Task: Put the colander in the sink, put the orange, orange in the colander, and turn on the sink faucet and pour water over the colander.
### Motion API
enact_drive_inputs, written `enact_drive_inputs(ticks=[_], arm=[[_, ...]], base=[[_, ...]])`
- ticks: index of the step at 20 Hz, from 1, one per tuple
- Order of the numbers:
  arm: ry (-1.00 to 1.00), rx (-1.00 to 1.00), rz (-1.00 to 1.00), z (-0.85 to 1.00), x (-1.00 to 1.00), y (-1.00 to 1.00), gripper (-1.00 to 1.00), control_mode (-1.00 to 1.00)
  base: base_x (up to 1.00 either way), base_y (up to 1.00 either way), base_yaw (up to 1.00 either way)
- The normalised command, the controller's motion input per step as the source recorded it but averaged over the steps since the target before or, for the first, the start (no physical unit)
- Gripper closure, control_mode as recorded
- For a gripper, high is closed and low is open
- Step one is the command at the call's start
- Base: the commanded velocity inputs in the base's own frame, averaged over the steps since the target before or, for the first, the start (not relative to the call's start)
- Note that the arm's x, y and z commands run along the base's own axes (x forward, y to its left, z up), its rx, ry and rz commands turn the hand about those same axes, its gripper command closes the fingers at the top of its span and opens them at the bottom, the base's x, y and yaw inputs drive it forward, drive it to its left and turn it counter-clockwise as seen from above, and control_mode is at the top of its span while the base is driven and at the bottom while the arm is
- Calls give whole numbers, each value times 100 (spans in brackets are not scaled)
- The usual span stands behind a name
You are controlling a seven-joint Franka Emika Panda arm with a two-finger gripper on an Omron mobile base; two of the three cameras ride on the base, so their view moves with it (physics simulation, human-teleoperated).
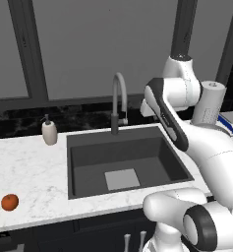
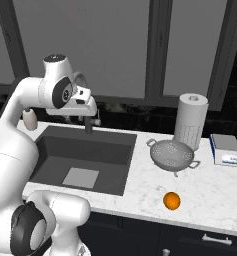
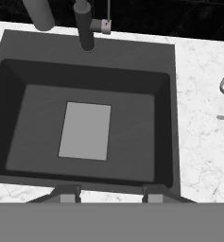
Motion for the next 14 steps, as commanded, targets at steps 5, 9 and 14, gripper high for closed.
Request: enact_drive_inputs(ticks=[5,9,14], arm=[[0,-2,0,-3,0,-7,-100,-100],[0,-5,0,-12,0,-49,-100,-100],[0,-6,0,-18,0,-65,-100,-100]], base=[[0,0,0],[0,0,0],[0,0,0]])
